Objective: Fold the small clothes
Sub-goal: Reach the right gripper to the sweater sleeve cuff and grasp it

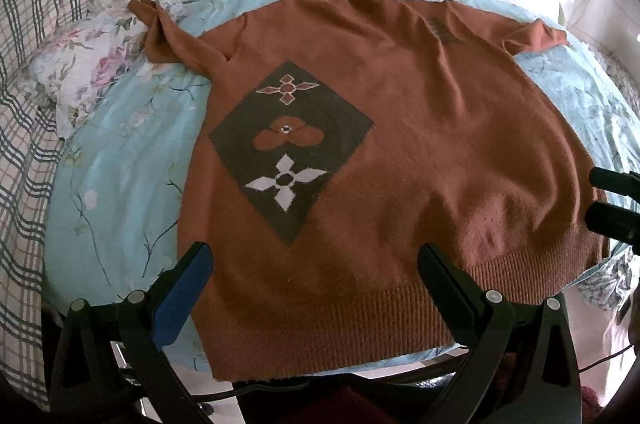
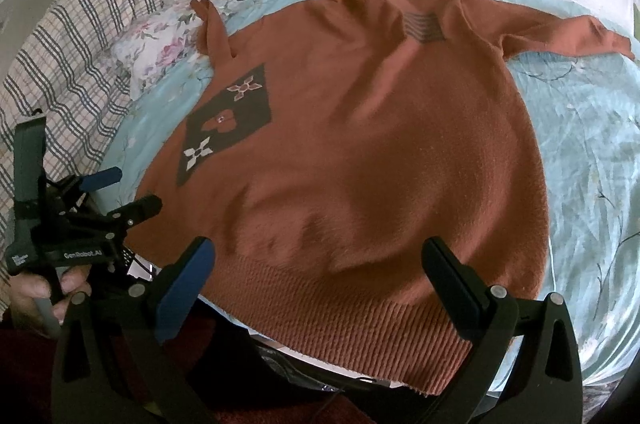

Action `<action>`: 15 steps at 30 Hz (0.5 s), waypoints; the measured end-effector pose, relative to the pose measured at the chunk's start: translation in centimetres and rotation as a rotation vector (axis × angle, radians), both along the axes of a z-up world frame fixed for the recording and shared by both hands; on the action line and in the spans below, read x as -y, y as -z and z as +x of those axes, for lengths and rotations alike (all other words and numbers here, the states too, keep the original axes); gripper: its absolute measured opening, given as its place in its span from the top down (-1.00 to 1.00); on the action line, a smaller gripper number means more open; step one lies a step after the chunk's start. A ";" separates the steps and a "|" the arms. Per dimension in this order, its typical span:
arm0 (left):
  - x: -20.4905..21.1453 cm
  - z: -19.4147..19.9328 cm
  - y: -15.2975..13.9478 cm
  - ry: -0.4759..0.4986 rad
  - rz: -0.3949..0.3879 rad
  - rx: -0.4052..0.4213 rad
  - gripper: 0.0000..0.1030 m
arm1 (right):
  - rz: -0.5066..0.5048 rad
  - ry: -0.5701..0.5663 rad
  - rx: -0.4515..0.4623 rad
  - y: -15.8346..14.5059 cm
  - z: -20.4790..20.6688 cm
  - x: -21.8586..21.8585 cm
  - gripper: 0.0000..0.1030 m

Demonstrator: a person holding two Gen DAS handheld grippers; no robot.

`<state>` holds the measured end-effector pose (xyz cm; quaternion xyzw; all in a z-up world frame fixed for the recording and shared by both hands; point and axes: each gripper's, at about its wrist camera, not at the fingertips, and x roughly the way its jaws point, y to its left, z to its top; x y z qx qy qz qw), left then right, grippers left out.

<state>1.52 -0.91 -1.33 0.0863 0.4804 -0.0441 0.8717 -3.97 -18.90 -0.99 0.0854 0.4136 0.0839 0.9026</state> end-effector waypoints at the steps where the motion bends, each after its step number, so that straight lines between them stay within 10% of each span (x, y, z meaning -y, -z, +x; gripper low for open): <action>1: 0.0 0.2 0.1 -0.003 0.002 0.003 -0.98 | -0.002 0.004 0.008 0.1 0.1 0.4 -0.99; 15: 2.2 3.7 1.3 0.021 0.010 -0.021 -0.98 | 0.130 0.270 0.102 -1.2 1.4 14.1 -0.92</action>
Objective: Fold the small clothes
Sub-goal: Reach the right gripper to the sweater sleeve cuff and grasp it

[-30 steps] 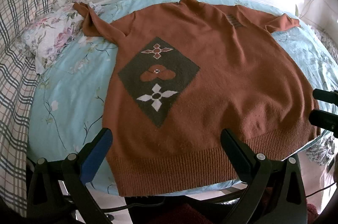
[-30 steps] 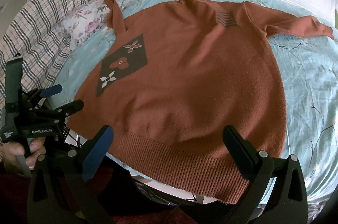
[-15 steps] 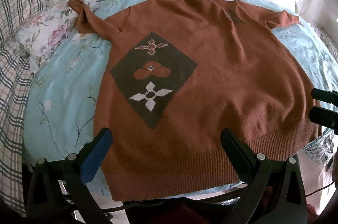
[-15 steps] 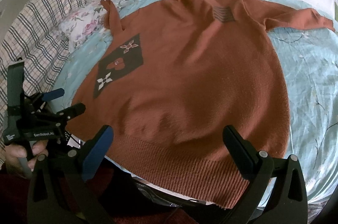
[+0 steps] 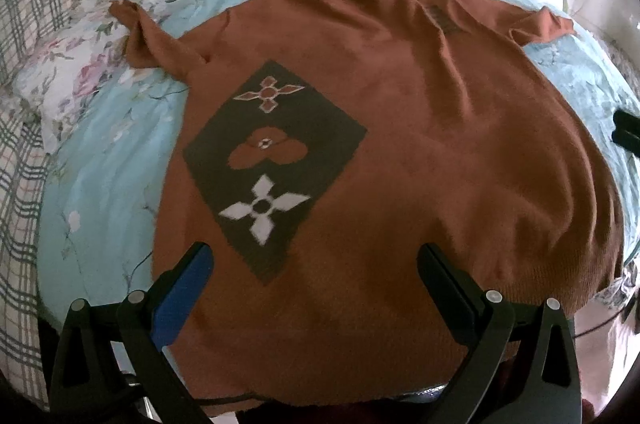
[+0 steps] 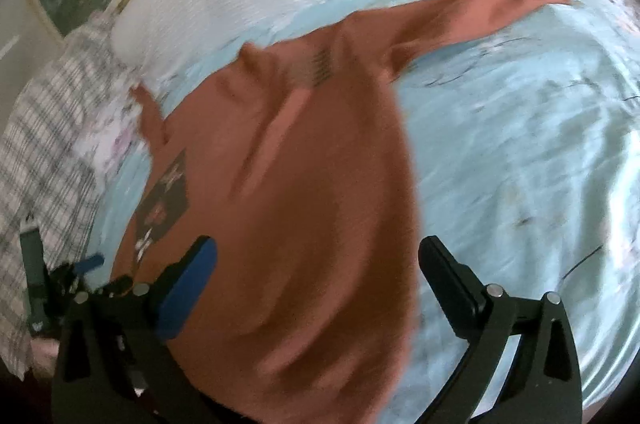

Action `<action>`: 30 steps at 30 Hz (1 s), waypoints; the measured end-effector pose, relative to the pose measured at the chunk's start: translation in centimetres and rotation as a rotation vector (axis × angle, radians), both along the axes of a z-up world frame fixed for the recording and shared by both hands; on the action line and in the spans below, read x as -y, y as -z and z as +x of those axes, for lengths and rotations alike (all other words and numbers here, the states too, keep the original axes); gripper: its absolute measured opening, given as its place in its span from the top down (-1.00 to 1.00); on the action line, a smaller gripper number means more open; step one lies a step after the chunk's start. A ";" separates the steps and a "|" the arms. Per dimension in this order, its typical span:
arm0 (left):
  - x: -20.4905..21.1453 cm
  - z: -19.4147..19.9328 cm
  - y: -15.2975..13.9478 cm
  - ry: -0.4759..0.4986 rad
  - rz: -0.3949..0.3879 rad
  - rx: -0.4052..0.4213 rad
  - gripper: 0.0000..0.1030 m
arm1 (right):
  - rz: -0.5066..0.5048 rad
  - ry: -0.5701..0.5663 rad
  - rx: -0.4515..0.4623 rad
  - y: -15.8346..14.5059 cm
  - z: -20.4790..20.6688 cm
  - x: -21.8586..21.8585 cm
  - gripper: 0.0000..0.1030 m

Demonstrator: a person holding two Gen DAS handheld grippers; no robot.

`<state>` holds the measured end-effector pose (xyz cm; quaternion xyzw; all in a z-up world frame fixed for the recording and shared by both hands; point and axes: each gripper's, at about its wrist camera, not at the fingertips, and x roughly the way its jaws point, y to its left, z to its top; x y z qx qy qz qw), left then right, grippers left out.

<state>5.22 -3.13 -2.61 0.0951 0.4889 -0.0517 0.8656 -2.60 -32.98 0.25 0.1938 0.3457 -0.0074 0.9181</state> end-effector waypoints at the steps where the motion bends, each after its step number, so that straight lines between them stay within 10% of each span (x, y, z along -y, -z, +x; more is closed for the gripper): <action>1: 0.2 0.2 0.1 0.004 -0.004 -0.006 -0.98 | 0.007 0.012 0.002 -0.2 0.0 0.8 -0.87; 13: 2.5 3.8 1.0 0.017 -0.014 -0.067 -0.98 | 0.150 0.373 0.040 -2.6 6.6 22.6 0.00; 27: 5.6 8.4 3.3 0.043 -0.014 -0.150 -0.98 | 0.278 0.641 0.070 2.4 16.8 36.7 0.07; 30: 5.9 8.8 3.6 0.046 -0.021 -0.153 -0.98 | 0.267 0.621 0.068 2.2 17.3 37.2 0.71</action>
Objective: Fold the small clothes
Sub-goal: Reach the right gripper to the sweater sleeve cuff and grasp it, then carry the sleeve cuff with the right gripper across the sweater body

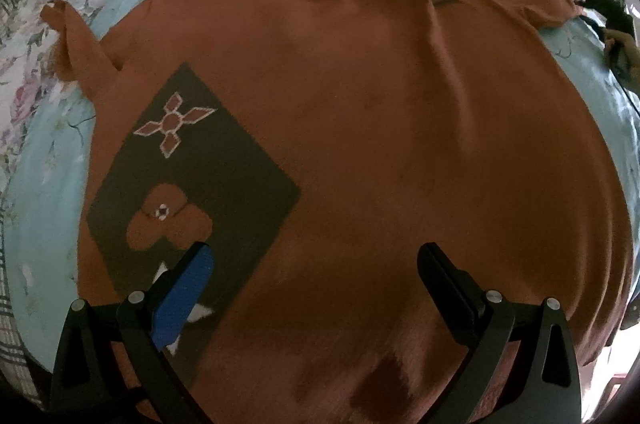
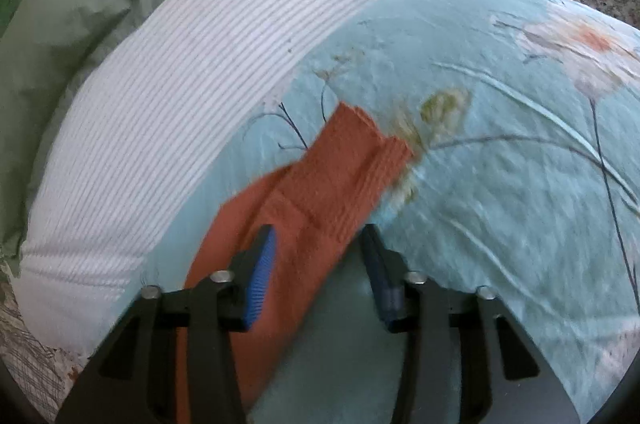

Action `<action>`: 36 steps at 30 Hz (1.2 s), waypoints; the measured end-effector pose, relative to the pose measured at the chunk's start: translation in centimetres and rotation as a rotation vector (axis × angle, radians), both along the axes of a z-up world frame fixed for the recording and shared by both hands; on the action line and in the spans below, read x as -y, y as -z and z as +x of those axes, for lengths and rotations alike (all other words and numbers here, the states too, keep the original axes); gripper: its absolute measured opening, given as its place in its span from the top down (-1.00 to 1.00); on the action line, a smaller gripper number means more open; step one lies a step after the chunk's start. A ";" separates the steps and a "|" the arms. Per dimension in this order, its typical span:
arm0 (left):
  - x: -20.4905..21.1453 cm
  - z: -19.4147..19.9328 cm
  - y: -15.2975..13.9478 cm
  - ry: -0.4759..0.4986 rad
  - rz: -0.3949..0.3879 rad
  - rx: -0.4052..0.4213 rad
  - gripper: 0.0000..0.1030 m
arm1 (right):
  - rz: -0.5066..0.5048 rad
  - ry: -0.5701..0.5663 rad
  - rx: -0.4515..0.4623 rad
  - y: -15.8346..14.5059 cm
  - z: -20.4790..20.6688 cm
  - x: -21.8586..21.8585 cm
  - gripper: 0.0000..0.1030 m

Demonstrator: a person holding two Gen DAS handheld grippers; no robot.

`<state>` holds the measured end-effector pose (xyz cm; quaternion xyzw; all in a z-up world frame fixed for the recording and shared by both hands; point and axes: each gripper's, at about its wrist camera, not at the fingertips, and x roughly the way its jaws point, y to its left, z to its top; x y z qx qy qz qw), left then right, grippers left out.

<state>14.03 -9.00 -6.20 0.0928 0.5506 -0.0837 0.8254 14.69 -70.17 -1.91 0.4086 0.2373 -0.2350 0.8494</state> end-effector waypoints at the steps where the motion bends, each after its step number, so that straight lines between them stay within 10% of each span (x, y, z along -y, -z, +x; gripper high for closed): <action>1: 0.0 0.0 0.0 -0.001 -0.010 -0.003 -0.98 | -0.007 -0.017 0.001 -0.4 0.0 -0.2 0.83; 16: -2.4 -2.4 -1.0 -0.010 -0.094 0.049 -0.98 | -0.029 -0.646 0.167 -8.7 3.7 -26.2 0.86; 25: -8.0 -2.4 -1.3 -0.127 -0.161 0.069 -0.98 | 0.123 -0.966 0.140 -3.7 10.1 -43.9 0.87; 36: -9.9 0.5 -0.7 -0.142 -0.257 0.102 -0.98 | 0.172 -1.136 -0.030 3.7 15.0 -55.6 0.78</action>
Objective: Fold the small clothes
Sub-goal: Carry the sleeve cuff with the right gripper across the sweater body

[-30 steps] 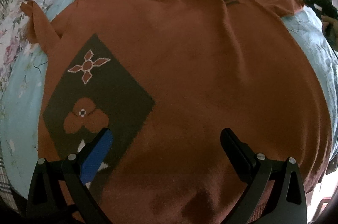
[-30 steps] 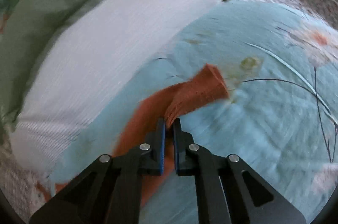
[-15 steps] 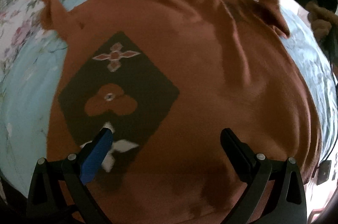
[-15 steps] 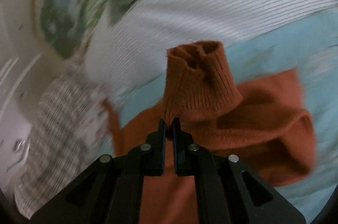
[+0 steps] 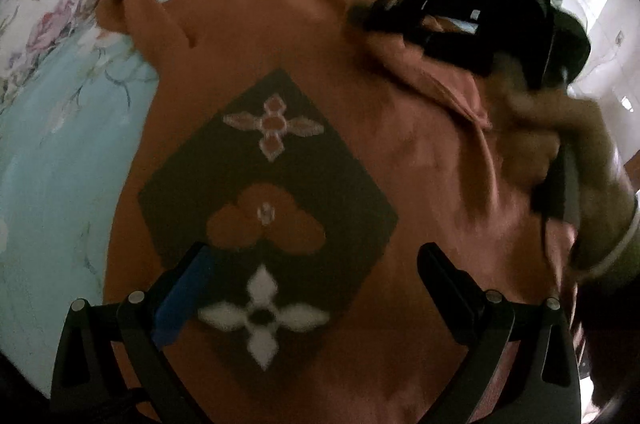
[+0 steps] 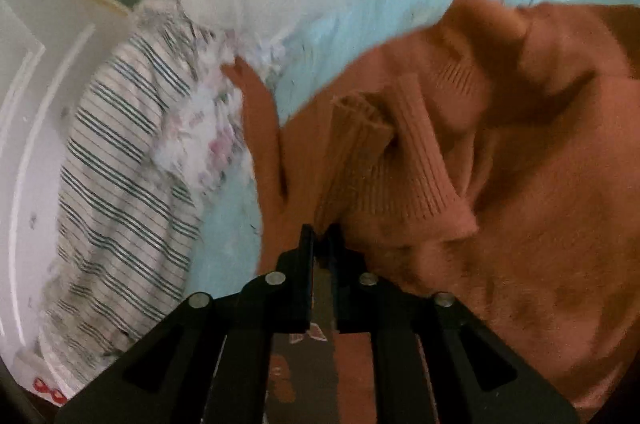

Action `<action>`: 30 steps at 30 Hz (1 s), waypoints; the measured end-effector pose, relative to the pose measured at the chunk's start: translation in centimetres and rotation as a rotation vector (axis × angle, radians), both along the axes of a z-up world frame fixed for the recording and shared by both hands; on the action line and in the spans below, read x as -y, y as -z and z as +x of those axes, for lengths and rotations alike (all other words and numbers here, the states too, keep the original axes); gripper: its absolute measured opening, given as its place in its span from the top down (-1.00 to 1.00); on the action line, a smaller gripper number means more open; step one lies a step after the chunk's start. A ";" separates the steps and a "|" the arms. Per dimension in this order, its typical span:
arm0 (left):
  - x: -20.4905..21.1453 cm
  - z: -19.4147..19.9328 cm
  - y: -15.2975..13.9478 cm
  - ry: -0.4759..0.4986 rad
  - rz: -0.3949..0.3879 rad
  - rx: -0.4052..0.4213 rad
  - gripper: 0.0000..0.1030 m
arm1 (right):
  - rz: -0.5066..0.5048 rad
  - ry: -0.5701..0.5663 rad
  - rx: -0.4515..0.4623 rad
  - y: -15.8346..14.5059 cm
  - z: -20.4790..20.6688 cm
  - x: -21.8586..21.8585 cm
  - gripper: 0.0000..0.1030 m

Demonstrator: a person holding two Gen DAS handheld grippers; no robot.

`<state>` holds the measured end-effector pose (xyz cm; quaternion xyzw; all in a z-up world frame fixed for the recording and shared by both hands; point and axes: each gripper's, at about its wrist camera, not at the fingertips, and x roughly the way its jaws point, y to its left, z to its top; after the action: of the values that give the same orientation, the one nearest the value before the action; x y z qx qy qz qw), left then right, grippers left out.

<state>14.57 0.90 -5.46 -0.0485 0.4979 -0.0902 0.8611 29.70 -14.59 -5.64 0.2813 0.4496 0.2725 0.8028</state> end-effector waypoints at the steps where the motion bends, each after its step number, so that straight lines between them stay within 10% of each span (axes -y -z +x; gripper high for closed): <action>1: -0.1 0.8 0.2 -0.007 -0.014 -0.002 -0.98 | 0.009 -0.004 -0.031 0.8 0.4 -0.1 0.72; 5: -0.7 4.3 0.9 -0.029 -0.080 -0.014 -0.98 | 0.102 0.014 -0.052 1.4 0.0 1.4 -0.20; 15: -0.5 16.8 2.0 -0.092 -0.240 0.012 -0.92 | 0.150 0.239 0.075 -3.0 -8.9 10.1 -0.20; 17: -0.5 18.1 1.8 -0.109 -0.274 0.034 -0.56 | 0.148 0.294 0.087 -3.5 -10.7 11.7 -0.20; 19: -0.3 18.7 1.8 -0.087 -0.291 0.022 0.57 | 0.144 0.328 0.097 -3.9 -12.0 12.9 -0.20; 20: -0.8 18.6 1.4 -0.075 -0.311 0.024 0.69 | 0.142 0.347 0.102 -4.1 -12.7 13.6 -0.20; 30: -5.0 14.7 2.0 -0.055 -0.331 0.003 0.49 | 0.107 0.405 0.123 -5.3 -15.3 15.5 -0.20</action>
<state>29.29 5.88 -7.49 -0.2031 0.4736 -0.1474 0.8442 14.35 -30.06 -0.34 0.3908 0.3188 0.1457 0.8511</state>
